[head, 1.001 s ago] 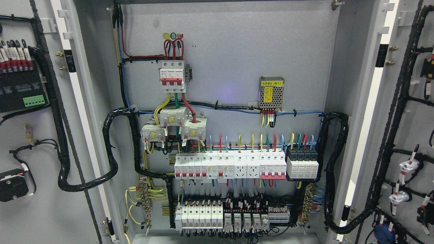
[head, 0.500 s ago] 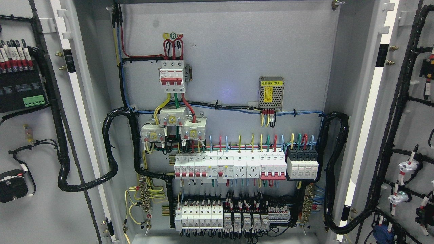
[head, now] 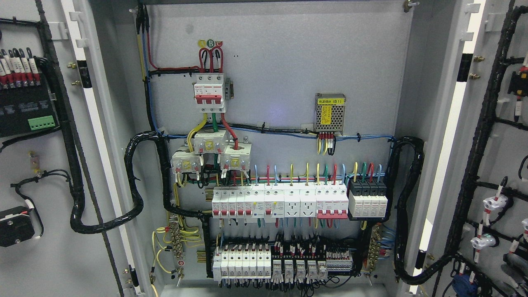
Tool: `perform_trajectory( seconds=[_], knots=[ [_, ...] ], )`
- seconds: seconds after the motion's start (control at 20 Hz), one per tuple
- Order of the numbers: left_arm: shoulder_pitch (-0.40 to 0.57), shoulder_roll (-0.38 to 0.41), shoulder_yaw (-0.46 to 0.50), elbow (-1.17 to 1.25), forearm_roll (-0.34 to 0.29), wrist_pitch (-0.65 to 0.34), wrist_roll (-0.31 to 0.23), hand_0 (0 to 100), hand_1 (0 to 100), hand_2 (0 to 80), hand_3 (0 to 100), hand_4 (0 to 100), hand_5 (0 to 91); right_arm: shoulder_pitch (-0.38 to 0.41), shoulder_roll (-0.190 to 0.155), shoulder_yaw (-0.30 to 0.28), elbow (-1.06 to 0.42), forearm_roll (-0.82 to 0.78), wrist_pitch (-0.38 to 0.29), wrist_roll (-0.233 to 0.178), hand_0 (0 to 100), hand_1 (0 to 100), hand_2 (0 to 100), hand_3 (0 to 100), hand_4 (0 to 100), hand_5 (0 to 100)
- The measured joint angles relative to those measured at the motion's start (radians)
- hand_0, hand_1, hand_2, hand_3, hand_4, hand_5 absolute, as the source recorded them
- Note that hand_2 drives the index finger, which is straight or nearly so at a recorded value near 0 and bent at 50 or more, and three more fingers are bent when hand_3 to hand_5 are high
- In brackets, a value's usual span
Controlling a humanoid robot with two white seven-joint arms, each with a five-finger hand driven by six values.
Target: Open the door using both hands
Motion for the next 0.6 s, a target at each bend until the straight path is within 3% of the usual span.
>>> perform_trajectory(
  seconds=[0.4,0.6],
  knots=[
    [0.113,-0.005,-0.013,-0.137,-0.006,0.0,0.0,0,0,0.0,0,4,0.0,-0.026,0.006,0.126,-0.023,0.091,0.0,-0.087,0,0,0,0,0,0],
    [0.153,-0.026,-0.043,-0.191,-0.058,-0.001,0.001,0,0,0.0,0,4,0.0,-0.034,0.023,0.194,-0.024,0.147,0.0,-0.12,0,0,0,0,0,0]
  ],
)
